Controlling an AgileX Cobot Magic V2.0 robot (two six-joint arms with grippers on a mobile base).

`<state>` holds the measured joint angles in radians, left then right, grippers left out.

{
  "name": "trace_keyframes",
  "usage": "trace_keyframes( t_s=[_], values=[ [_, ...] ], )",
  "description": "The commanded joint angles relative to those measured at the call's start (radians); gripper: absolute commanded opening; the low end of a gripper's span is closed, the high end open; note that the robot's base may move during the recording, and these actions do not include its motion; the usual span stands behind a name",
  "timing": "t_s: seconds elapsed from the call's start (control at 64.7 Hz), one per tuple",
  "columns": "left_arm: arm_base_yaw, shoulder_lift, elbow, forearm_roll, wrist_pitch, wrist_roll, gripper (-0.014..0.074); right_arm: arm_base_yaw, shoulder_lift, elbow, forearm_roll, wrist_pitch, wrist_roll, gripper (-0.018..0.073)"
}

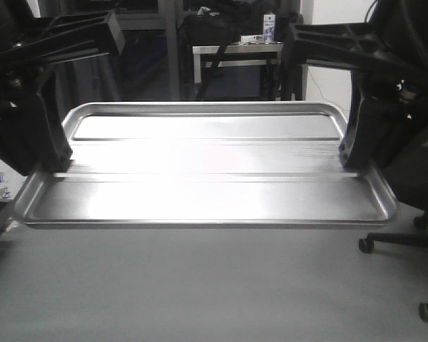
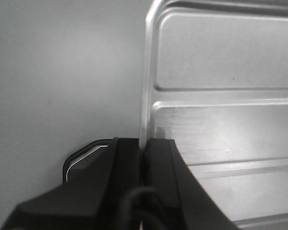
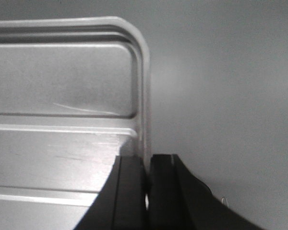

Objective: Grab silver tray and place in blue box
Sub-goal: 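Carry the held tray level while the base drives to the bins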

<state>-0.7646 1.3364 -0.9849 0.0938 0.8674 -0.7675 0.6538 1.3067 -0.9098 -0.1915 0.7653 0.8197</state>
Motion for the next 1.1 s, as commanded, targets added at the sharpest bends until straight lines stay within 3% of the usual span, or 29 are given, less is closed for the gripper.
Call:
trace_keyframes(
  t_s=[0.0, 1.081],
  values=[
    [-0.002, -0.030, -0.022, 0.028, 0.014, 0.001, -0.0104, -0.007, -0.031, -0.022, -0.060, 0.001, -0.011, 0.0050],
    [-0.002, -0.030, -0.022, 0.030, 0.014, 0.001, -0.0104, -0.007, -0.031, -0.022, -0.060, 0.001, -0.011, 0.0050]
  ],
)
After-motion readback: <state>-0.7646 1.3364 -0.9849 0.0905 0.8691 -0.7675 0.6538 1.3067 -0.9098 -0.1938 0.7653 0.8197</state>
